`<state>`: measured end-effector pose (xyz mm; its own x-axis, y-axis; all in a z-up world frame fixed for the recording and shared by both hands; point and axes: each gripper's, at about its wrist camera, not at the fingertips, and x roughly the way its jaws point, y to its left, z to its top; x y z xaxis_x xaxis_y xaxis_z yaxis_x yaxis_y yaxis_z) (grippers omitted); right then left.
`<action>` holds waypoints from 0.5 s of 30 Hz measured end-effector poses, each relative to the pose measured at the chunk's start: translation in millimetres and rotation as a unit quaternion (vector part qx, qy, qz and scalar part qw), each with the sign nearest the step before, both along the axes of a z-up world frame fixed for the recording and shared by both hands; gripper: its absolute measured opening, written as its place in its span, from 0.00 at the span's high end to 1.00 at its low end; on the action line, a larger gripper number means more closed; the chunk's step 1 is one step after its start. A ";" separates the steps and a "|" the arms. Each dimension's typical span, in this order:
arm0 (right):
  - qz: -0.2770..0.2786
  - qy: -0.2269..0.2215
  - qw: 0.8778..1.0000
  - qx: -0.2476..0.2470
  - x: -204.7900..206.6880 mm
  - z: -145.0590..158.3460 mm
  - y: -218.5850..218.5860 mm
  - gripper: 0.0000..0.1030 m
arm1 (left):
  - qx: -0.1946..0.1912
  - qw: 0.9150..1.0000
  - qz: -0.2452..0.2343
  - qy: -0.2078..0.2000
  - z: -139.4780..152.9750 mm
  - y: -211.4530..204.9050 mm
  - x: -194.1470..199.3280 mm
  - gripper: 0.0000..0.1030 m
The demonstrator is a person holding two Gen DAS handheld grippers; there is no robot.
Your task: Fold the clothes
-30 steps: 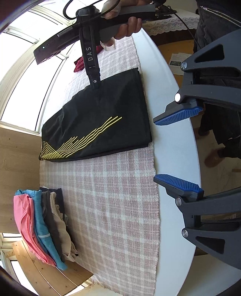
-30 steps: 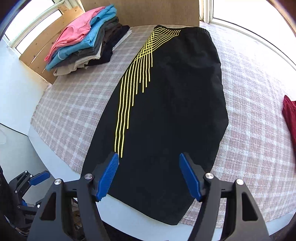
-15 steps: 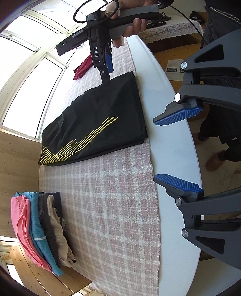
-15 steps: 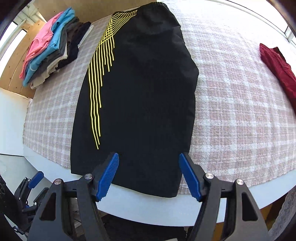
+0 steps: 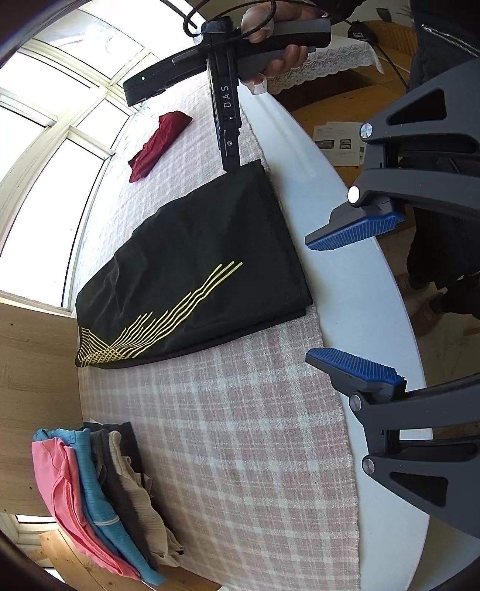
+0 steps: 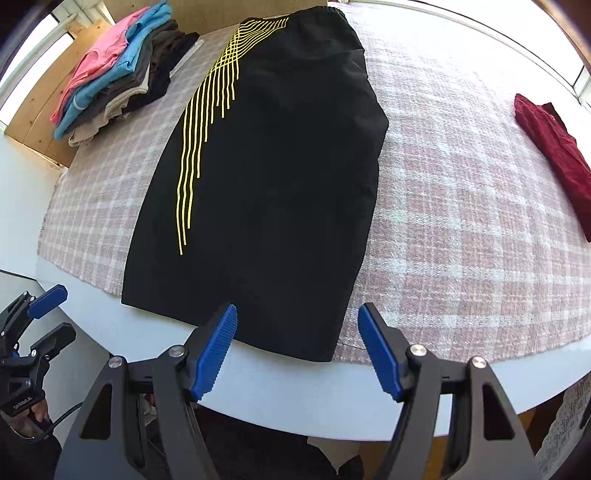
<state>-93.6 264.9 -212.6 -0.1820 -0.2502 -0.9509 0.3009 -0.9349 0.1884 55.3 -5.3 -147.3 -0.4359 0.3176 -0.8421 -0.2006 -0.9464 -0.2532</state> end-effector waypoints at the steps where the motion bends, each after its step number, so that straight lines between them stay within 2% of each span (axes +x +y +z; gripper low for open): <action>1: -0.006 0.005 1.000 -0.002 0.3 2.7 6.6 0.35 | 0.003 1.000 -0.001 -0.003 -1.2 -0.7 0.2 0.49; 8: -0.028 0.040 0.999 0.015 1.0 13.6 73.1 0.35 | 0.030 0.998 -0.009 -0.055 -22.1 0.3 -8.6 0.49; 11: -0.039 0.029 0.999 -0.009 1.0 7.3 97.6 0.35 | 0.047 0.995 -0.009 -0.083 -29.4 2.1 -17.2 0.49; 15: -0.036 -0.004 0.998 -0.047 -1.6 -12.4 97.4 0.35 | 0.026 0.995 0.005 -0.097 -32.1 3.8 -33.8 0.49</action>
